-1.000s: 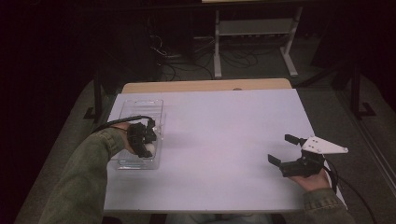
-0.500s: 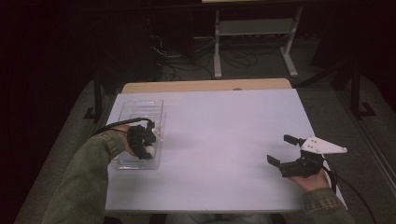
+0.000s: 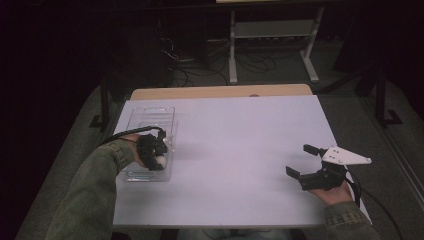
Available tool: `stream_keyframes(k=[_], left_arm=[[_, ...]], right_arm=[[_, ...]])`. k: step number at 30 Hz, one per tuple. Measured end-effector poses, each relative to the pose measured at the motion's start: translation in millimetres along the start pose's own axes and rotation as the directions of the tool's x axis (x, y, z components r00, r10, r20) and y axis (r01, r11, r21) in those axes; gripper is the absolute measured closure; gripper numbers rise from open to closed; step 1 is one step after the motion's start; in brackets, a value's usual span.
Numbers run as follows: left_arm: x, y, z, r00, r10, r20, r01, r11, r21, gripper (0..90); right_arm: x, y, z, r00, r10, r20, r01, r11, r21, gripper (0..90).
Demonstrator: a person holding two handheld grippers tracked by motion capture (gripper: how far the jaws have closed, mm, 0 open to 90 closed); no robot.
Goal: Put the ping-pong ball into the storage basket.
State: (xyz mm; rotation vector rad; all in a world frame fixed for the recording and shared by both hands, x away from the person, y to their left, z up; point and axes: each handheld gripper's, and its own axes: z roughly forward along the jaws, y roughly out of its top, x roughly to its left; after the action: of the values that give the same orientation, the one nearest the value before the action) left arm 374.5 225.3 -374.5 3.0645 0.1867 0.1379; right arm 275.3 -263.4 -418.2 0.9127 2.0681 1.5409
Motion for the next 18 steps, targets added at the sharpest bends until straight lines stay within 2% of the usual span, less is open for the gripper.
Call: stream_keyframes(k=[10,13,18], left_arm=[[-0.4,-4.5,2.9,0.9994,-0.033,-0.007,0.033,0.9994,-0.009,44.8],[0.6,-5.8,-0.6,0.9988,-0.047,-0.014,0.047,0.9985,-0.028,42.9],[0.7,-6.7,-6.5,0.9984,-0.048,-0.028,0.047,0.9979,-0.044,38.1]], right_arm=[[0.6,0.0,0.9,1.0,0.001,-0.007,-0.001,1.0,0.0,0.0],[0.5,0.2,0.5,1.0,0.0,-0.007,0.0,1.0,-0.003,0.0],[0.7,0.3,0.2,1.0,0.002,-0.007,-0.002,1.0,-0.002,0.0]])
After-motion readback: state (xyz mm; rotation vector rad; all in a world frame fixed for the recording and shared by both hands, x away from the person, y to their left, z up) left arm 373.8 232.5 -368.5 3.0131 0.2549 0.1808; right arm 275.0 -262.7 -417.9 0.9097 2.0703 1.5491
